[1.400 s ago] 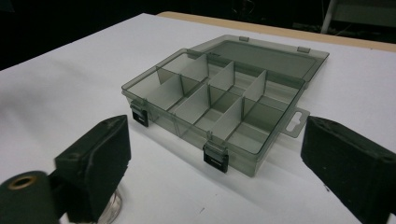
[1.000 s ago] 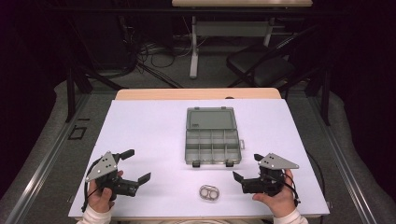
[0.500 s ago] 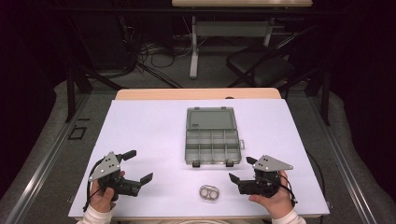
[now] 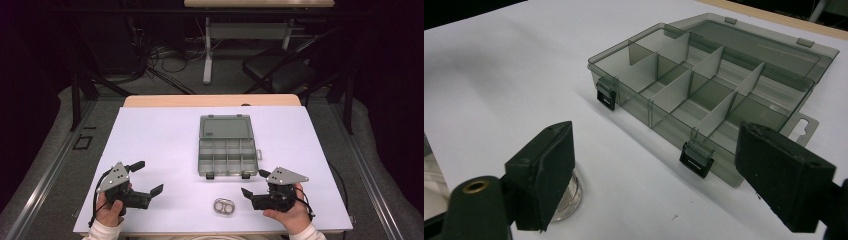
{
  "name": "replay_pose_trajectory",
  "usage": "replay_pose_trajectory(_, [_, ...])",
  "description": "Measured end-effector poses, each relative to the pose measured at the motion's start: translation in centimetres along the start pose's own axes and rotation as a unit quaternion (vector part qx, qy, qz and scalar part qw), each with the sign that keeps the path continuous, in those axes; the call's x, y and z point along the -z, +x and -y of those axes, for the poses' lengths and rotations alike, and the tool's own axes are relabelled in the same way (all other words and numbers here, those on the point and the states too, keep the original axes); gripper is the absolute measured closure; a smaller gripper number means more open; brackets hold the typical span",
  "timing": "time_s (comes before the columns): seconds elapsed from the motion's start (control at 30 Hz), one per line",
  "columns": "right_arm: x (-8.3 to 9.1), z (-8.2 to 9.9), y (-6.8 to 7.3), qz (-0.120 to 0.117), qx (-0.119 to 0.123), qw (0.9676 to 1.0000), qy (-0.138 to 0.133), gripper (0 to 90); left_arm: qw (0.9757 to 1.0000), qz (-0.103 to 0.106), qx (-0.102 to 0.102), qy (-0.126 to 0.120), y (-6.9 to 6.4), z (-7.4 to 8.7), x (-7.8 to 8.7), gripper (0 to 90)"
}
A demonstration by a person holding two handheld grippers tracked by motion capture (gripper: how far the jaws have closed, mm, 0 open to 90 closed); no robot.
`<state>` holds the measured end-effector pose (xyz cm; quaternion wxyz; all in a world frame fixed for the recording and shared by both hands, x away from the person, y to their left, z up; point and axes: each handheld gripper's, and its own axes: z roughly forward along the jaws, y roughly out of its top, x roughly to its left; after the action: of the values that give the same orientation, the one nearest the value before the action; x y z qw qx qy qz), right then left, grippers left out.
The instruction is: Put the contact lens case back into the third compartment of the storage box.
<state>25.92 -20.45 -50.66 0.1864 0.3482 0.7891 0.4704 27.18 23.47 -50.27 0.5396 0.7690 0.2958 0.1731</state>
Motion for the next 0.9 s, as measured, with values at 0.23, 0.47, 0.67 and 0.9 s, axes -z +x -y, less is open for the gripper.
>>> replay_pose_trajectory(0.23, [-0.2, -0.2, 0.3, -0.010, 0.009, 0.9999, 0.006, 19.5, 1.0000, 0.004, -0.004, 0.006, 0.0, 0.0, -0.1, 0.2])
replay_pose_trajectory(0.47, [-0.6, -0.5, 0.8, -0.023, 0.022, 0.9994, 0.014, 23.9, 0.9999, 0.001, -0.012, 0.008, -0.1, 0.1, -0.1, 0.2])
replay_pose_trajectory(0.67, [-0.9, -0.6, 1.1, -0.032, 0.035, 0.9985, 0.027, 27.2, 0.9999, 0.007, -0.011, 0.007, 0.1, 0.1, -0.1, 0.2])
replay_pose_trajectory(0.9, [-1.7, -1.1, 2.0, -0.054, 0.052, 0.9959, 0.050, 29.4, 0.9999, 0.007, -0.010, 0.007, 0.0, 0.1, 0.0, 0.2])
